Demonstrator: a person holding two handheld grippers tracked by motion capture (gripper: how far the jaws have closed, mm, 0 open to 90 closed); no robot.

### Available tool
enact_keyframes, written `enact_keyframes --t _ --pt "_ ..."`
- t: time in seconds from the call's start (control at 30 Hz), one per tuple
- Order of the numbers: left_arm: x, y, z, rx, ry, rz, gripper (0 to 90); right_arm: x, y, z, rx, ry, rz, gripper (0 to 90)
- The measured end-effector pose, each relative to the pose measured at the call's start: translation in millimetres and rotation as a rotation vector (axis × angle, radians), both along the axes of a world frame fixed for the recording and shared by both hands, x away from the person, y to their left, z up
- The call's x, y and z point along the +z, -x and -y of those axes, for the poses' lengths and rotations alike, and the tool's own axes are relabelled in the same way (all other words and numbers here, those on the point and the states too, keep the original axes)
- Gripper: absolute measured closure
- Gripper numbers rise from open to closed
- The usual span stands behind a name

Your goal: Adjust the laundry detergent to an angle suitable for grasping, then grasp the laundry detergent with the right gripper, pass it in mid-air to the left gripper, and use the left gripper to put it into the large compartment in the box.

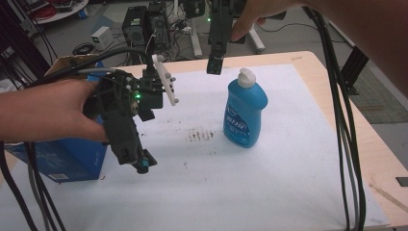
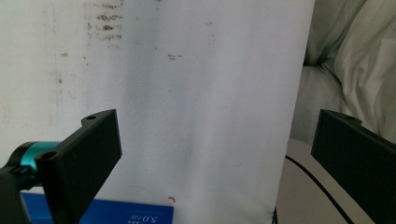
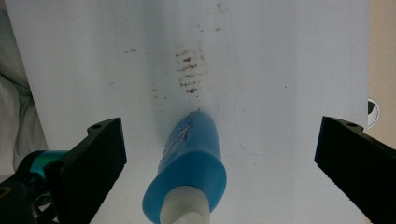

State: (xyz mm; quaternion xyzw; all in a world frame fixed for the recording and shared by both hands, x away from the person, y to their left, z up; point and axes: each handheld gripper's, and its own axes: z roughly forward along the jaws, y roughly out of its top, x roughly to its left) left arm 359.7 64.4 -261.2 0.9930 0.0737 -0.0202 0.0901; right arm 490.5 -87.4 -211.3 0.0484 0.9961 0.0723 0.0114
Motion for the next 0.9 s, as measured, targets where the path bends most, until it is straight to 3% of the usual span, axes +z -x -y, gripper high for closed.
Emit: enact_keyframes --t 0.27,0.5,0.77,0.83,0.87,0.9 --pt "1.8 -1.9 -3.6 0.009 0.005 0.004 1.7 6.9 4.2 9.7 -0.081 -0.003 0.012 1.0" --pt "2.5 -0.9 -4.9 0.004 0.008 0.009 1.7 15.7 9.8 22.6 -0.097 -0.005 0.016 1.1" --pt "2.2 -4.7 -4.2 0.003 0.007 0.007 1.7 20.6 13.6 53.6 -0.226 -0.024 -0.001 1.1" --pt "1.4 -5.2 -4.0 0.007 0.009 0.010 1.7 20.4 13.4 58.7 -0.232 -0.024 0.002 1.1" --pt "1.4 -5.4 -3.8 0.007 0.006 0.013 1.6 21.3 16.3 70.8 -0.281 -0.014 0.006 1.1" --pt "0.9 -5.1 -3.3 0.000 0.008 0.017 1.7 21.6 17.8 75.4 -0.294 -0.024 0.001 1.1"
